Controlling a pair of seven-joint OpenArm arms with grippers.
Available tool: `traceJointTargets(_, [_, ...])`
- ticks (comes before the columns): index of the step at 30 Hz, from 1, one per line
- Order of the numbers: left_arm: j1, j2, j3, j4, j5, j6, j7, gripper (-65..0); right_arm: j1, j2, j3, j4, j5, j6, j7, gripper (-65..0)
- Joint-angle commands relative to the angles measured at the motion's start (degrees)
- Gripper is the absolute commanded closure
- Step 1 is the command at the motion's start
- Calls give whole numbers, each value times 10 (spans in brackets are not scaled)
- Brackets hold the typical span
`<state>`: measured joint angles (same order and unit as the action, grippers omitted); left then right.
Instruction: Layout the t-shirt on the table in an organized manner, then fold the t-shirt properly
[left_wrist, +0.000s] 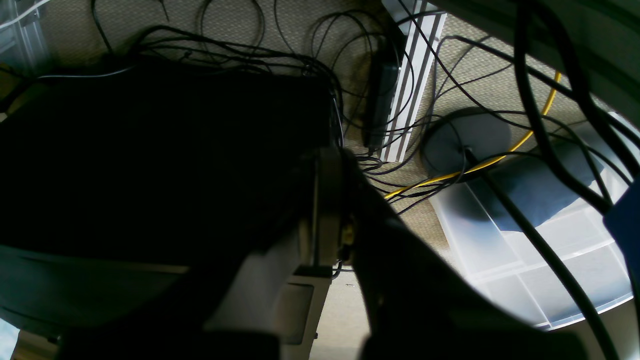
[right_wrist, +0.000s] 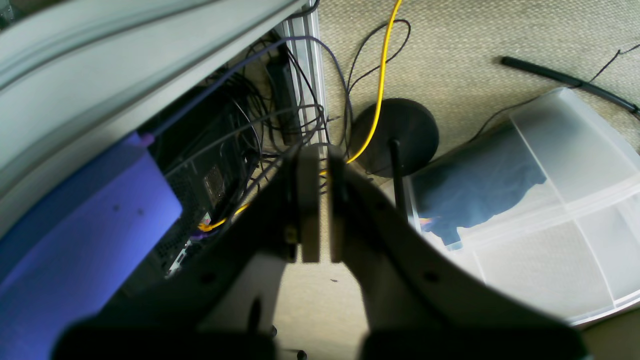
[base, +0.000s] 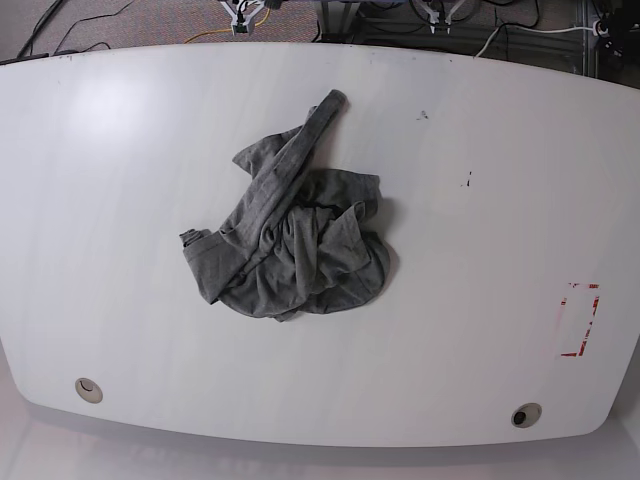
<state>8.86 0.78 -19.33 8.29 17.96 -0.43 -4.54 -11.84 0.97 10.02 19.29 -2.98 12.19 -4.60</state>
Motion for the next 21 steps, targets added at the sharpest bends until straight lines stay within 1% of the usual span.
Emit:
traceJointTargets(1, [2, 1, 1, 3, -3, 1, -3, -3, -4, 2, -1, 0, 1, 2, 0, -9])
traceJointTargets(15, [6, 1, 2, 1, 1, 1, -2, -4, -4, 3, -1, 11, 3, 3, -1, -39])
traceJointTargets(21, [11, -1, 2, 12, 0, 1, 0, -4, -9, 4, -1, 20, 2, 3, -2, -43])
